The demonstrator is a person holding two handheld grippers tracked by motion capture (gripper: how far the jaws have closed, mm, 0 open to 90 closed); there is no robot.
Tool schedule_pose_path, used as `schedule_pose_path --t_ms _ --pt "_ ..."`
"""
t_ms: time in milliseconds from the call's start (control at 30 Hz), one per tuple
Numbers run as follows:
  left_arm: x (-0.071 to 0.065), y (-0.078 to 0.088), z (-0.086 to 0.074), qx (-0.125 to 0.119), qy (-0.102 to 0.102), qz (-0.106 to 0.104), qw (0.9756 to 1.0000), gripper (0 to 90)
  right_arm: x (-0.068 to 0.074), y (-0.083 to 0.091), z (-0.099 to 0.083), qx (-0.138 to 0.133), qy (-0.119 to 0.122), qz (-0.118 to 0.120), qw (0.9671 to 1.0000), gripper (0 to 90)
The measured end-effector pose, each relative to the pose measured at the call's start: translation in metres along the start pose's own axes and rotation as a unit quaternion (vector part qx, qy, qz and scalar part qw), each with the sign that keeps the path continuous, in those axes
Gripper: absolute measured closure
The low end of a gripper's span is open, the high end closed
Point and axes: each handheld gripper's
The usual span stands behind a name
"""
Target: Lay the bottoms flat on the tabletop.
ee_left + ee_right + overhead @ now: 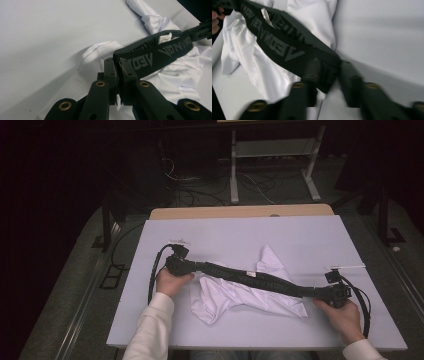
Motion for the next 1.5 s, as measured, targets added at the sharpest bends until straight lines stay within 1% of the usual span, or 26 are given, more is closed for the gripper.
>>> schedule_pose_path --t_ms 67,100,333,400,467,567,600,667,733,767,833,867,967,1000,1033,1067,1100,1167,1233,1267,1300,1333,1367,1400,1433,1500 --pt "0.0 0.001 0.0 -0.001 0.0 0.0 1.0 84.9 0.001 0.001 0.0 0.006 0.004 0.003 1.0 83.1" --pt "0.0 0.001 0.0 -0.003 0.0 0.0 1.0 84.9 0.001 0.005 0.0 -0.004 0.003 0.01 0.9999 84.8" --pt "-0.004 0.007 0.004 -0.015 -0.01 0.0 0.9998 85.0 0.003 0.014 0.003 -0.023 0.008 0.007 0.9997 85.2" --pt "-0.006 0.011 0.007 -0.025 -0.013 -0.001 0.9996 85.0 0.006 0.015 0.005 -0.024 0.018 0.002 0.9995 85.2" --pt "-0.007 0.014 0.009 -0.032 -0.017 0.002 0.9994 85.0 0.009 0.016 0.01 -0.025 0.037 -0.007 0.999 85.2" --pt "-0.009 0.018 0.012 -0.04 -0.021 0.005 0.999 85.0 0.011 0.018 0.015 -0.029 0.043 -0.004 0.9986 85.2" --pt "-0.009 0.02 0.013 -0.045 -0.022 0.006 0.9987 85.1 0.013 0.02 0.023 -0.036 0.053 -0.005 0.998 85.2" --pt "-0.01 0.022 0.015 -0.054 -0.022 0.007 0.9983 85.1 0.014 0.021 0.031 -0.041 0.06 -0.006 0.9974 85.3" --pt "-0.009 0.026 0.016 -0.062 -0.022 0.012 0.9977 85.1 0.013 0.021 0.036 -0.045 0.064 -0.005 0.9969 85.2" --pt "-0.009 0.028 0.017 -0.068 -0.022 0.012 0.9974 85.1 0.012 0.02 0.047 -0.052 0.067 -0.004 0.9964 85.2" --pt "-0.007 0.031 0.018 -0.078 -0.024 0.012 0.9966 85.1 0.012 0.019 0.051 -0.054 0.069 -0.004 0.9961 85.2" --pt "-0.006 0.034 0.019 -0.088 -0.027 0.015 0.9956 85.1 0.012 0.016 0.062 -0.056 0.078 -0.003 0.9954 85.2" --pt "-0.003 0.038 0.021 -0.099 -0.027 0.021 0.9945 85.1 0.014 0.013 0.076 -0.062 0.088 -0.003 0.9942 85.3" --pt "-0.003 0.038 0.021 -0.099 -0.027 0.021 0.9945 85.1 0.014 0.013 0.076 -0.062 0.088 -0.003 0.9942 85.3" --pt "-0.001 0.039 0.022 -0.102 -0.026 0.024 0.9941 85.2 0.015 0.011 0.087 -0.067 0.093 -0.001 0.9934 85.4" --pt "0.0 0.04 0.023 -0.106 -0.026 0.026 0.9937 85.2 0.015 0.011 0.087 -0.067 0.093 -0.001 0.9934 85.4" --pt "0.002 0.042 0.024 -0.113 -0.023 0.03 0.9928 85.3 0.016 0.008 0.096 -0.069 0.098 0.0 0.9928 85.5" --pt "0.004 0.045 0.026 -0.119 -0.021 0.035 0.9921 85.3 0.016 0.006 0.099 -0.07 0.1 -0.001 0.9925 85.5" --pt "0.007 0.049 0.03 -0.124 -0.021 0.042 0.9912 85.3 0.021 -0.001 0.116 -0.072 0.109 0.003 0.9914 85.5" --pt "0.008 0.051 0.031 -0.126 -0.02 0.044 0.9908 85.3 0.022 -0.002 0.119 -0.075 0.113 0.003 0.9907 85.4" --pt "0.01 0.057 0.032 -0.135 -0.015 0.053 0.9893 85.3 0.024 -0.003 0.124 -0.081 0.115 0.005 0.99 85.4" --pt "0.01 0.057 0.032 -0.135 -0.015 0.053 0.9893 85.3 0.026 -0.005 0.129 -0.086 0.116 0.009 0.9894 85.4" --pt "0.01 0.06 0.031 -0.14 -0.015 0.055 0.9885 85.3 0.027 -0.007 0.135 -0.089 0.114 0.014 0.9894 85.4" --pt "0.011 0.063 0.031 -0.147 -0.012 0.056 0.9874 85.3 0.027 -0.007 0.135 -0.089 0.114 0.014 0.9894 85.4" --pt "0.013 0.067 0.03 -0.156 -0.006 0.056 0.9861 85.3 0.028 -0.008 0.141 -0.089 0.112 0.019 0.9896 85.4" --pt "0.015 0.069 0.032 -0.157 -0.004 0.064 0.9855 85.3 0.029 -0.013 0.157 -0.088 0.112 0.018 0.9897 85.4"
Point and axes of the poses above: each handheld gripper's, and its own axes: y roughly backward along the jaws, z roughly out of its top, x roughly to its left, and after that the axes turned 5 degrees about z, right-handed
